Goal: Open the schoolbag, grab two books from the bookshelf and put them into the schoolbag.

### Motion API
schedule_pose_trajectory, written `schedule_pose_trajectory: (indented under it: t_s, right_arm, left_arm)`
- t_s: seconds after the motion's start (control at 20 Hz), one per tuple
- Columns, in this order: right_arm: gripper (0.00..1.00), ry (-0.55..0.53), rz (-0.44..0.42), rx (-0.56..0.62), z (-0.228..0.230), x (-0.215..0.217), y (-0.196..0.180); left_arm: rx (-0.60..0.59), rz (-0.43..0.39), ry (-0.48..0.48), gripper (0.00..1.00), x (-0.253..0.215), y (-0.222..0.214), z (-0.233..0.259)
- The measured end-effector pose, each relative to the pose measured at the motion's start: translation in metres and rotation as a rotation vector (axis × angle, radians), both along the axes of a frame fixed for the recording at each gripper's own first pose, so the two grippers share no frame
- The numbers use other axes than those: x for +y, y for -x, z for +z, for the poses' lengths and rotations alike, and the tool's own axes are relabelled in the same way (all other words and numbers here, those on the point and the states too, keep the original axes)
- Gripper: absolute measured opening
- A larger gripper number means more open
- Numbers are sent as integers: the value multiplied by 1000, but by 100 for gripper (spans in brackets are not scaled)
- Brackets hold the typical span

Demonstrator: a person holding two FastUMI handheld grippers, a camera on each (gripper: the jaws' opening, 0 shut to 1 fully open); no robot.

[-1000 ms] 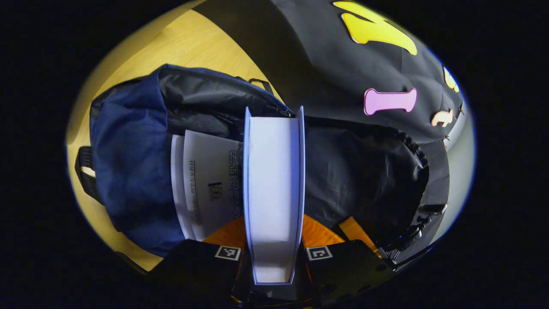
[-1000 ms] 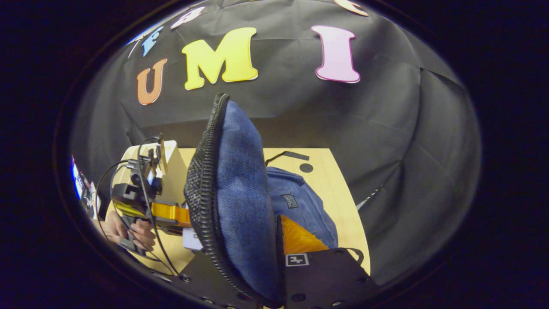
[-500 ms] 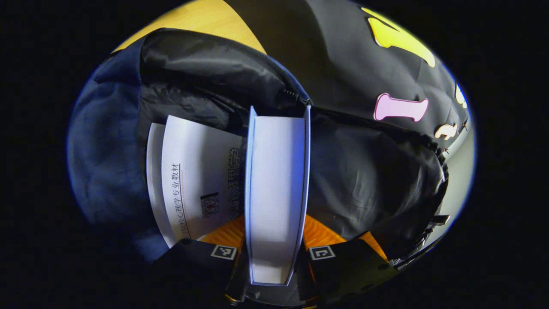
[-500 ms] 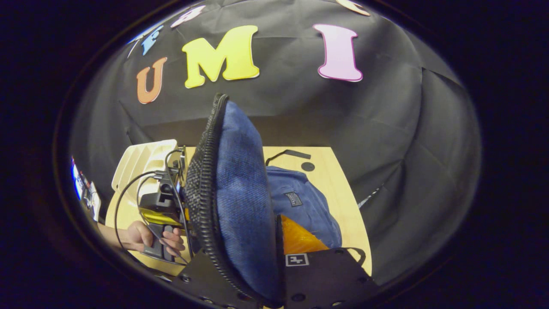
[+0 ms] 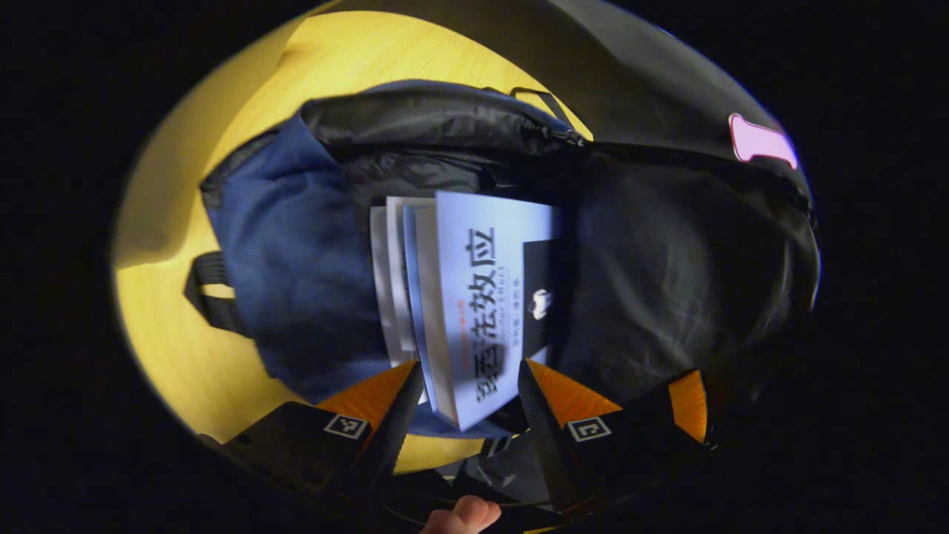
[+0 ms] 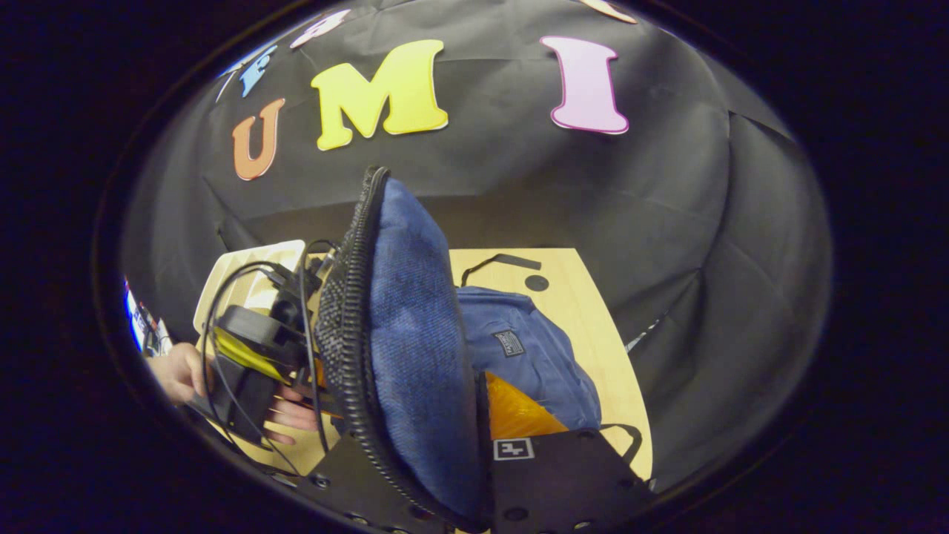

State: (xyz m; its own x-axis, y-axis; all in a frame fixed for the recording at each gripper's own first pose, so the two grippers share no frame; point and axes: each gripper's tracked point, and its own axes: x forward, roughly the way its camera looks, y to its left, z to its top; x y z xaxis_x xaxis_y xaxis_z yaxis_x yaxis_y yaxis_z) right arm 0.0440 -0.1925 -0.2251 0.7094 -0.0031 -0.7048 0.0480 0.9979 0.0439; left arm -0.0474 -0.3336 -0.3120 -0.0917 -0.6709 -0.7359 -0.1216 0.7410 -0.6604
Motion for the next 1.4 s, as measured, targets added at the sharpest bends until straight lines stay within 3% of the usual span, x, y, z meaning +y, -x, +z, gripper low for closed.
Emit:
schedule_pose_trajectory:
  t_s: [0.2, 0.35, 0.6, 0.7, 0.9, 1.1, 1.2, 1.4]
  right_arm:
    - [3, -2, -1, 2, -1, 7, -1]
    - [2, -6, 2, 6, -2, 16, 1]
    - [2, -3, 32, 24, -9, 45, 3]
    - [3, -9, 51, 41, -17, 61, 5]
    - [4, -1, 75, 85, -40, 91, 8]
    - [6, 0, 76, 139, -68, 114, 17]
    - [17, 9, 82, 152, -75, 126, 20]
    - [57, 2, 111, 178, -86, 157, 33]
  left_arm:
    - [-180, -90, -110, 82, 38, -2, 34]
    - [-373, -99, -190, 82, 78, -19, 71]
    - [-725, -5, -338, 82, 149, -56, 140]
    - [-813, 57, -372, 82, 177, -62, 168]
    - [-897, 168, -422, 82, 230, -66, 194]
    - [-881, 246, -439, 84, 268, -55, 197]
    - [-873, 274, -443, 84, 288, -53, 198]
    - [-878, 314, -466, 84, 321, -48, 200]
